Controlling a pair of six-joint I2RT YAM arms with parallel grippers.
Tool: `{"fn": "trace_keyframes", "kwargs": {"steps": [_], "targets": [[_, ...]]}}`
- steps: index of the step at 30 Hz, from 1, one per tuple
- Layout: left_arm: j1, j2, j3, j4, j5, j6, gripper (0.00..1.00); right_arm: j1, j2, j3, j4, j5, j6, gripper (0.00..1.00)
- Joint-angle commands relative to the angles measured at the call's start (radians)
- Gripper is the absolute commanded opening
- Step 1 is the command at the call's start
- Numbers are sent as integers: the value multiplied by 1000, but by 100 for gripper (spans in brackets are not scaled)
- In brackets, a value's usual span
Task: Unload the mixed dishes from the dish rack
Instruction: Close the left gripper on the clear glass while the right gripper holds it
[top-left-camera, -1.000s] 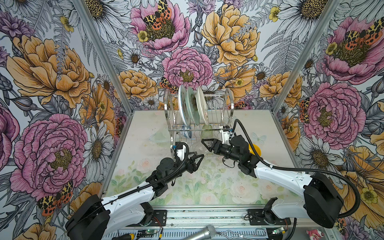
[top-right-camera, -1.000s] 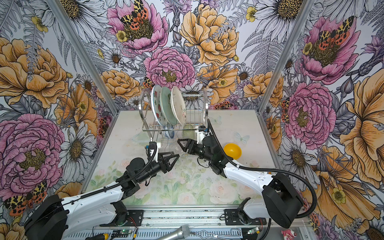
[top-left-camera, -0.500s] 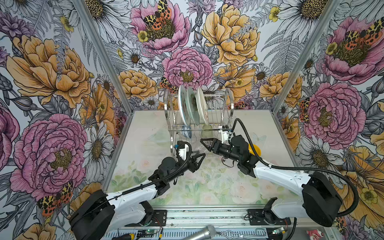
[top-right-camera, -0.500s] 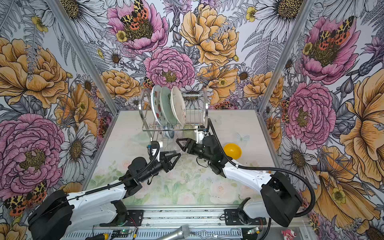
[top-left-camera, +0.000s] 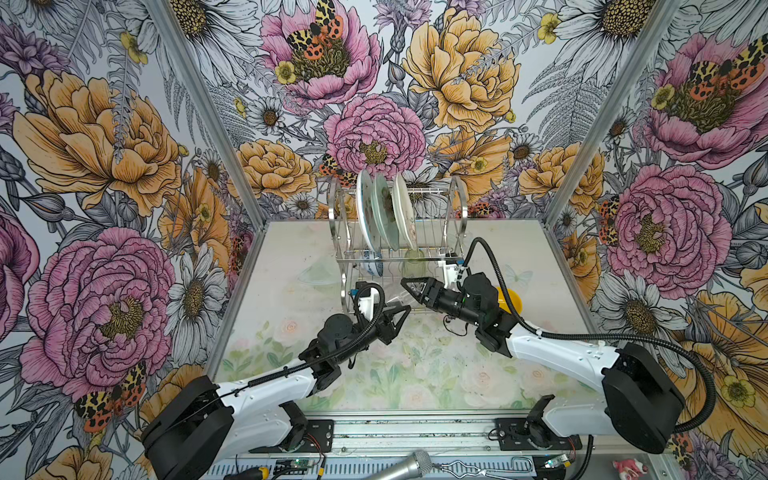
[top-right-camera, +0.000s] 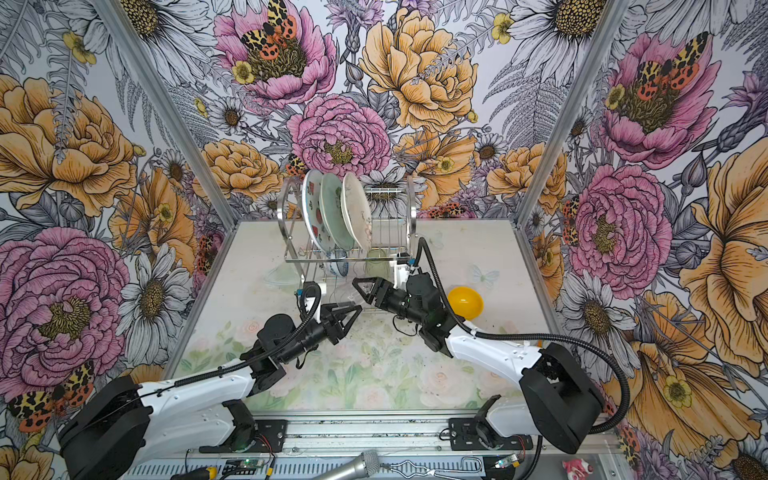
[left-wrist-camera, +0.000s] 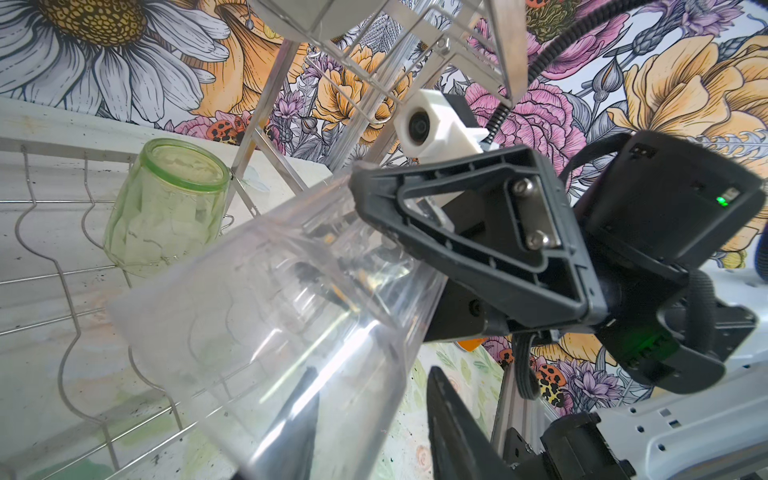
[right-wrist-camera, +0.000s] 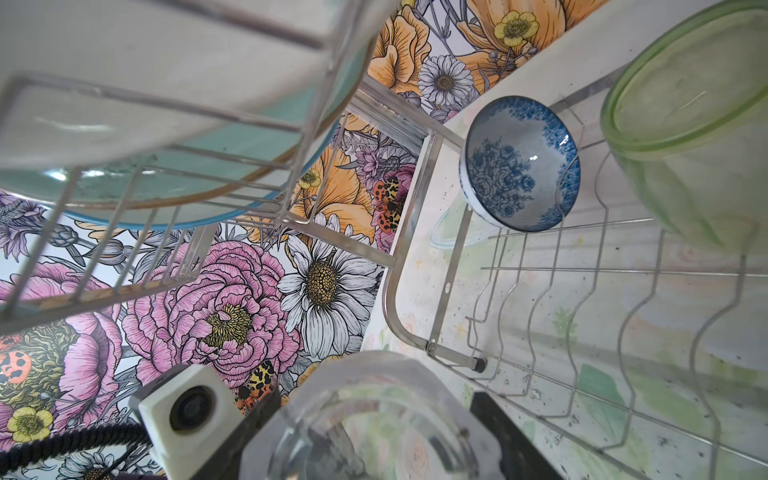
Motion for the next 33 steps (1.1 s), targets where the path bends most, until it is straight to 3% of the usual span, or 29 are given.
{"fn": "trace_keyframes", "kwargs": {"steps": [1, 8, 13, 18, 33], "targets": [[-9, 0, 16, 35, 12, 8, 40, 13, -9, -2, 71, -4, 19, 64], [-10, -1, 12, 33, 5, 5, 23, 26, -16, -13, 79, -1, 24, 64], [-11, 2, 22, 3, 4, 13, 21, 26, -10, -18, 85, -5, 26, 64], [-23, -19, 23, -42, -15, 23, 0, 26, -28, -30, 83, 9, 23, 72], [-53, -103, 17, -142, -77, 58, 0, 24, -62, -57, 69, 52, -20, 95]]}}
